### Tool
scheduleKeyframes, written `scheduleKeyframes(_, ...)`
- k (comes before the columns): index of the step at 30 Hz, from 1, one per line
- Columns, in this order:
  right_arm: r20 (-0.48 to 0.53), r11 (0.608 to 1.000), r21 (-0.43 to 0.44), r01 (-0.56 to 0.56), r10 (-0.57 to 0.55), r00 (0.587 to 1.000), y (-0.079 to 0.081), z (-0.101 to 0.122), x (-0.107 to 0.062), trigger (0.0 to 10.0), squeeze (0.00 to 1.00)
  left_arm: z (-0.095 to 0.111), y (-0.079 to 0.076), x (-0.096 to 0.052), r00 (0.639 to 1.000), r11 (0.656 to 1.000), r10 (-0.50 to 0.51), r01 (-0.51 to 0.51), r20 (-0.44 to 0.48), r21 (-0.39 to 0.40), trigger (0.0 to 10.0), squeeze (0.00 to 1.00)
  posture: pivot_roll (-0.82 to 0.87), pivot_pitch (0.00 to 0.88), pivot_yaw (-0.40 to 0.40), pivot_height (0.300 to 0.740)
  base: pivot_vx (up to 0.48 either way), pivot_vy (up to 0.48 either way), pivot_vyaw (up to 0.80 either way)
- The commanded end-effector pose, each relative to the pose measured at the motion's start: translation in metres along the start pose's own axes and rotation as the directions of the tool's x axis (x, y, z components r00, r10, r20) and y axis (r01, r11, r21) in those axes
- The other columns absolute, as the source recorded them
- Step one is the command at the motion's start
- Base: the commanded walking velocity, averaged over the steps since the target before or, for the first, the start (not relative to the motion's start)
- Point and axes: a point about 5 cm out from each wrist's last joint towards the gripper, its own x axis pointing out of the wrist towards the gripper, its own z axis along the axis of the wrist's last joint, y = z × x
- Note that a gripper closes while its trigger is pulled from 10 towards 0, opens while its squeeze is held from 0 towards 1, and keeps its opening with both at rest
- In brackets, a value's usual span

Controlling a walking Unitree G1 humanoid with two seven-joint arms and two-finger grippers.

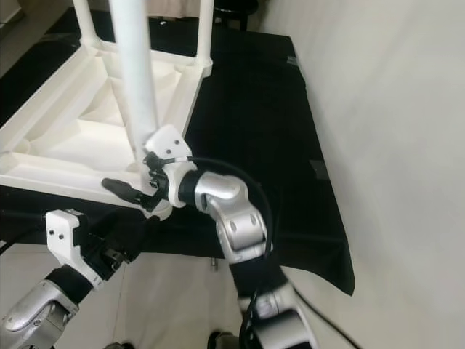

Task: Building children table

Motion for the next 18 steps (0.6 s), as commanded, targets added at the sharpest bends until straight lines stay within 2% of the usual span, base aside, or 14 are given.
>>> scheduleKeyframes(1, 0.006, 0.996, -0.014, -0.085, 0.085, 0.996, 0.001, 0.001, 0.007, 10.0, 0.00, 0.001, -0.005, -0.001, 1.000, 1.000, -0.005, 0.005, 0.000, 0.007, 10.0, 0.00, 0.06, 0.196, -0.140, 0.740, 0.000, 0.000, 0.00)
scheduleKeyframes(5, -0.005, 0.989, -0.032, -0.142, 0.142, 0.990, 0.000, 0.003, 0.011, 10.0, 0.00, 0.002, -0.006, -0.001, 1.000, 1.000, -0.005, 0.005, 0.003, 0.007, 10.0, 0.00, 0.07, 0.207, -0.144, 0.740, 0.000, 0.000, 0.00)
scheduleKeyframes(8, -0.056, 0.963, -0.065, -0.262, 0.258, 0.964, 0.003, -0.001, 0.016, 10.0, 0.00, 0.002, -0.008, -0.002, 1.000, 1.000, -0.005, 0.005, 0.004, 0.007, 10.0, 0.00, 0.08, 0.216, -0.147, 0.740, 0.000, 0.000, 0.00)
scheduleKeyframes(10, -0.070, 0.957, -0.073, -0.282, 0.278, 0.958, 0.003, -0.003, 0.016, 10.0, 0.00, 0.003, -0.008, -0.002, 1.000, 1.000, -0.005, 0.005, 0.005, 0.006, 10.0, 0.00, 0.08, 0.216, -0.147, 0.740, 0.000, 0.000, 0.00)
scheduleKeyframes(11, -0.089, 0.953, -0.075, -0.295, 0.288, 0.954, 0.002, -0.006, 0.018, 7.4, 0.00, 0.003, -0.009, -0.002, 1.000, 1.000, -0.005, 0.005, 0.004, 0.006, 10.0, 0.00, 0.08, 0.220, -0.147, 0.740, 0.000, 0.000, 0.00)
scheduleKeyframes(13, -0.099, 0.951, -0.077, -0.299, 0.291, 0.952, 0.001, -0.009, 0.020, 7.4, 0.00, 0.003, -0.009, -0.002, 1.000, 1.000, -0.006, 0.006, 0.004, 0.005, 10.0, 0.00, 0.08, 0.220, -0.147, 0.740, 0.000, 0.000, 0.00)
scheduleKeyframes(14, -0.109, 0.951, -0.074, -0.301, 0.293, 0.950, -0.002, -0.011, 0.022, 0.8, 0.00, 0.003, -0.010, -0.003, 1.000, 1.000, -0.006, 0.006, 0.004, 0.005, 10.0, 0.00, 0.08, 0.223, -0.148, 0.740, 0.000, 0.000, 0.00)
scheduleKeyframes(16, -0.114, 0.950, -0.071, -0.303, 0.294, 0.949, -0.003, -0.013, 0.023, 0.8, 0.00, 0.003, -0.010, -0.003, 1.000, 1.000, -0.006, 0.006, 0.004, 0.005, 10.0, 0.00, 0.08, 0.223, -0.148, 0.740, 0.000, 0.000, 0.00)
scheduleKeyframes(17, -0.120, 0.956, -0.057, -0.289, 0.281, 0.952, -0.007, -0.015, 0.024, 0.0, 0.00, 0.003, -0.010, -0.003, 1.000, 1.000, -0.005, 0.005, 0.004, 0.004, 10.0, 0.00, 0.08, 0.226, -0.148, 0.740, 0.000, 0.000, 0.00)
scheduleKeyframes(18, -0.126, 0.961, -0.046, -0.272, 0.265, 0.956, -0.009, -0.017, 0.025, 0.0, 0.00, 0.003, -0.010, -0.003, 1.000, 1.000, -0.005, 0.005, 0.004, 0.004, 10.0, 0.00, 0.08, 0.227, -0.149, 0.740, 0.000, 0.000, 0.00)
